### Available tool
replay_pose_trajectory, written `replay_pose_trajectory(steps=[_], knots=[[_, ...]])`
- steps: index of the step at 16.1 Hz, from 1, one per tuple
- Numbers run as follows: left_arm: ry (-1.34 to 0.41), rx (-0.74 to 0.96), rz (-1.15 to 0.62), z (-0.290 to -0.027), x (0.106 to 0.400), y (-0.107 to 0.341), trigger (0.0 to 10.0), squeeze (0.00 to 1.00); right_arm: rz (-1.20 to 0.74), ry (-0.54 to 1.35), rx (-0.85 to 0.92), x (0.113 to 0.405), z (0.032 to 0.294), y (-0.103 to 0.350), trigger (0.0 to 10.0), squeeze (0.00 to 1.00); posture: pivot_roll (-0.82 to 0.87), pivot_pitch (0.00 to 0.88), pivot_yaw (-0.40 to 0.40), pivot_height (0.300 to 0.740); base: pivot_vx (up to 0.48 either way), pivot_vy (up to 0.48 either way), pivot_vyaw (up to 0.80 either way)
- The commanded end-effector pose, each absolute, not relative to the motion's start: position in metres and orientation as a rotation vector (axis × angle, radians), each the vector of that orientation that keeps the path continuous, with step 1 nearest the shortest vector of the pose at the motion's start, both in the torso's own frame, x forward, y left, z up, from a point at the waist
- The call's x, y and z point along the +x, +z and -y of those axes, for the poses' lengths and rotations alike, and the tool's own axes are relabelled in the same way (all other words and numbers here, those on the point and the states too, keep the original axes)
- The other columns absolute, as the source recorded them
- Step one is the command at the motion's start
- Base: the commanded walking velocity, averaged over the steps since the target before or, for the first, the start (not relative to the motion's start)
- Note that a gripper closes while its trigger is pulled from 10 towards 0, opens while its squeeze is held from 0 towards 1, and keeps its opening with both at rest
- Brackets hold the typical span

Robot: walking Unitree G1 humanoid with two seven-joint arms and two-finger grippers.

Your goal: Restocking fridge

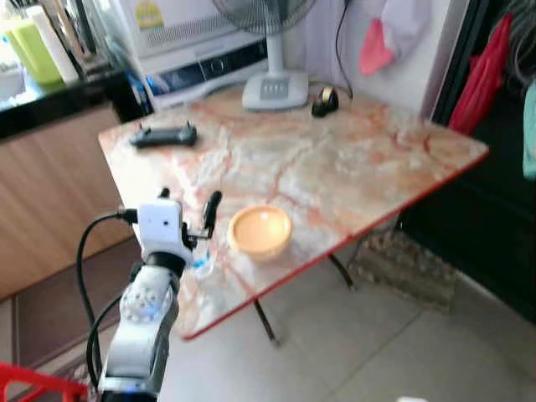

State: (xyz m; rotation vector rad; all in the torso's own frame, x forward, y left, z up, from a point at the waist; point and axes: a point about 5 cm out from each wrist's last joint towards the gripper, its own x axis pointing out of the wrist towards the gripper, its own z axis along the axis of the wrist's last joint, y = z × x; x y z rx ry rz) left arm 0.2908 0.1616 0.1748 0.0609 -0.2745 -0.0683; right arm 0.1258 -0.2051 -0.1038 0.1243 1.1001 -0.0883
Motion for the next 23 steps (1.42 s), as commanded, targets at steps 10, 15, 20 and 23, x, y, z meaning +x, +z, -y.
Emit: replay_pose_trajectory(steps=[10,15,20,23], knots=[[-0.041,0.142,0.317,-0.17,0.298,0.217,10.0,0.0,-1.084,-0.046,0.137,0.139,0.191,-0.102,10.0,0.0,0.06,0.057,0.073,0.74,0.0,0.0,0.0],[-0.044,0.062,0.028,-0.171,0.314,0.241,10.0,0.0,-1.093,-0.038,0.134,0.138,0.189,-0.102,10.0,0.0,0.06,0.053,0.078,0.74,0.0,0.0,0.0],[-0.137,0.031,-0.165,-0.168,0.313,0.258,10.0,0.0,-1.091,-0.059,0.142,0.138,0.19,-0.102,10.0,0.0,0.07,0.055,0.078,0.74,0.0,0.0,0.0],[-0.194,0.103,-0.306,-0.171,0.31,0.262,10.0,0.0,-1.091,-0.062,0.146,0.138,0.189,-0.102,10.0,0.0,0.08,0.057,0.078,0.74,0.0,0.0,0.0]])
